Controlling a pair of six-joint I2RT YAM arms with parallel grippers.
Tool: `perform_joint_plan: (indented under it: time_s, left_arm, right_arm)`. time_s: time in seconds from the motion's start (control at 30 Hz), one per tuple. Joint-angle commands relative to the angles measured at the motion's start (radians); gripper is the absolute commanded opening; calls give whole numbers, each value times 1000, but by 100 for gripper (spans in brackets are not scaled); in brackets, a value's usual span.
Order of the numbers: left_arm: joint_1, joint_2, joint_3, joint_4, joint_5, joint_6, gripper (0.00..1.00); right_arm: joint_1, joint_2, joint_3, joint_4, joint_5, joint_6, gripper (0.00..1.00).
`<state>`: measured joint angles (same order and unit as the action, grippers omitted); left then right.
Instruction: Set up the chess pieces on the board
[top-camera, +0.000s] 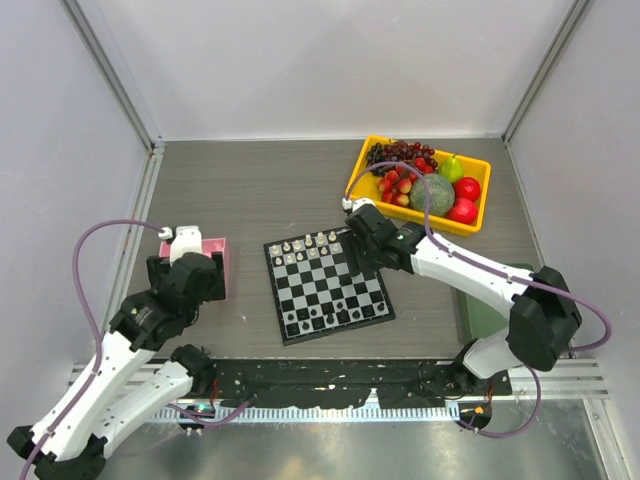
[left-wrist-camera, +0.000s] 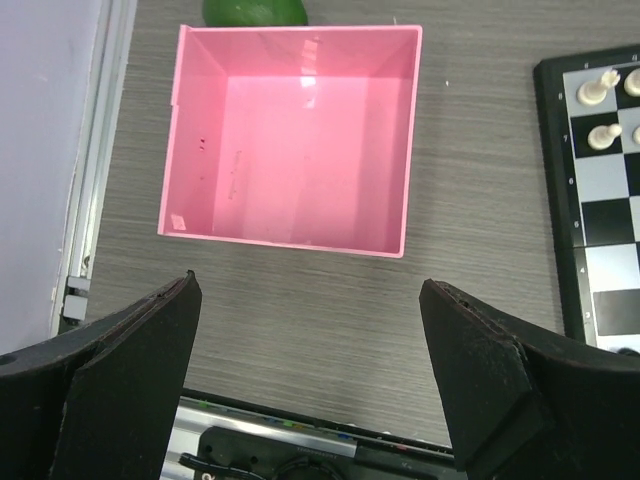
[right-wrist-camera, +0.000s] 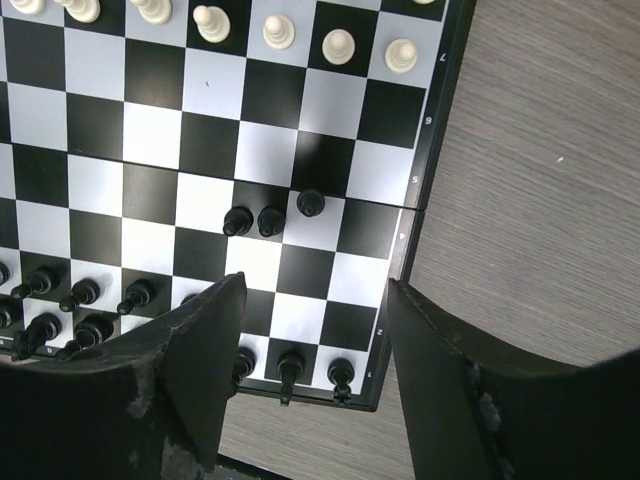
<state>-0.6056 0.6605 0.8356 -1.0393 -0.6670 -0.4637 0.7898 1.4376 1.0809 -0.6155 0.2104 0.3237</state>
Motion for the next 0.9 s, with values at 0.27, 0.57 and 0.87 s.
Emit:
perform_joint_plan:
  time_s: [0.27, 0.57, 0.87]
  left_arm:
    - [6, -124, -32, 35, -95, -67, 99]
    - [4, -108, -32, 38, -97, -67, 99]
    - [4, -62, -23, 33, -69, -59, 99]
  right_arm:
    - [-4, 135, 109, 14, -114, 8, 46]
    - [-3, 173, 136, 31, -190, 25, 36]
    - [-3, 164, 134, 37, -174, 32, 38]
